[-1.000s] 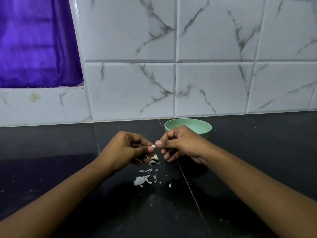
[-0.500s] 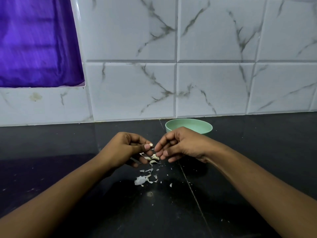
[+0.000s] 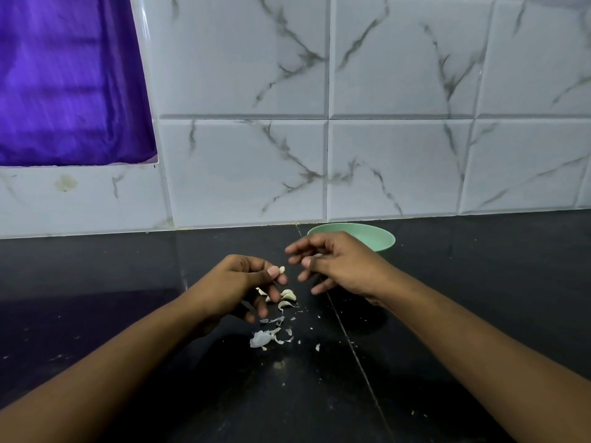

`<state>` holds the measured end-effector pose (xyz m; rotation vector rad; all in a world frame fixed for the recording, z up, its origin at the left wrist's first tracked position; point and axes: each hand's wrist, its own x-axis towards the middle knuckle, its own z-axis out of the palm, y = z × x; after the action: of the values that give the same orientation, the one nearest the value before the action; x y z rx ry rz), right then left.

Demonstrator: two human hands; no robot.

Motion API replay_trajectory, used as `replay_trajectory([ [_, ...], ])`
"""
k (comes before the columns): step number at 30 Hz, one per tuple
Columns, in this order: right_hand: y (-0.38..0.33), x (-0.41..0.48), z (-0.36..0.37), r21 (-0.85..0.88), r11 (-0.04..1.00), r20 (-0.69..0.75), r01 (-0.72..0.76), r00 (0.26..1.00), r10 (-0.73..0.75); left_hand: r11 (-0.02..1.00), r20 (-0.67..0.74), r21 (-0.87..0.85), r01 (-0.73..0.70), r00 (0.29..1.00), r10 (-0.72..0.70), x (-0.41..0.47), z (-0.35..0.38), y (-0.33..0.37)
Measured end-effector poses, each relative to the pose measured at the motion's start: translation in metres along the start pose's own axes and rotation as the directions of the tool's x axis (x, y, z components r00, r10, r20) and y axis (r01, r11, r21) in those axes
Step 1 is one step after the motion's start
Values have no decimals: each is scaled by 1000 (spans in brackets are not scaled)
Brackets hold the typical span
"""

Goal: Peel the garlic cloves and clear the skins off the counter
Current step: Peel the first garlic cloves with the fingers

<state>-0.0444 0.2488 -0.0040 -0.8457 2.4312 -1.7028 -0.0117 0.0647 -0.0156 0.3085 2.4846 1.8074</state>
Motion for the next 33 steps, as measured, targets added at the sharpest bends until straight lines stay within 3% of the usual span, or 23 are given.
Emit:
replay_trajectory([
  [4, 6, 0, 11, 14, 999, 46, 29, 999, -29, 1000, 14, 8, -17, 1000, 17, 1, 2, -2],
  [9, 4, 1, 11, 51, 996, 1, 67, 998, -67, 1000, 9, 5, -25, 1000, 25, 1, 4, -2],
  [13, 5, 2, 5, 131, 991, -61, -7, 998, 16, 999, -62, -22, -37, 997, 36, 2, 1, 0],
  [16, 3, -1, 9, 191, 975, -16, -115, 993, 120, 999, -54, 24, -37, 998, 38, 3, -2, -2],
  [25, 0, -3, 8, 116, 989, -9, -88, 996, 89, 991, 4, 125, -45, 999, 45, 4, -4, -6],
  [29, 2, -3, 1, 134, 979, 182, -151, 975, 125, 956, 22, 270, -119, 993, 118, 4, -7, -7],
  [33, 3, -2, -3, 193, 969, 186, -155, 975, 119, 936, -2, 323, -136, 990, 144, 4, -10, -5],
])
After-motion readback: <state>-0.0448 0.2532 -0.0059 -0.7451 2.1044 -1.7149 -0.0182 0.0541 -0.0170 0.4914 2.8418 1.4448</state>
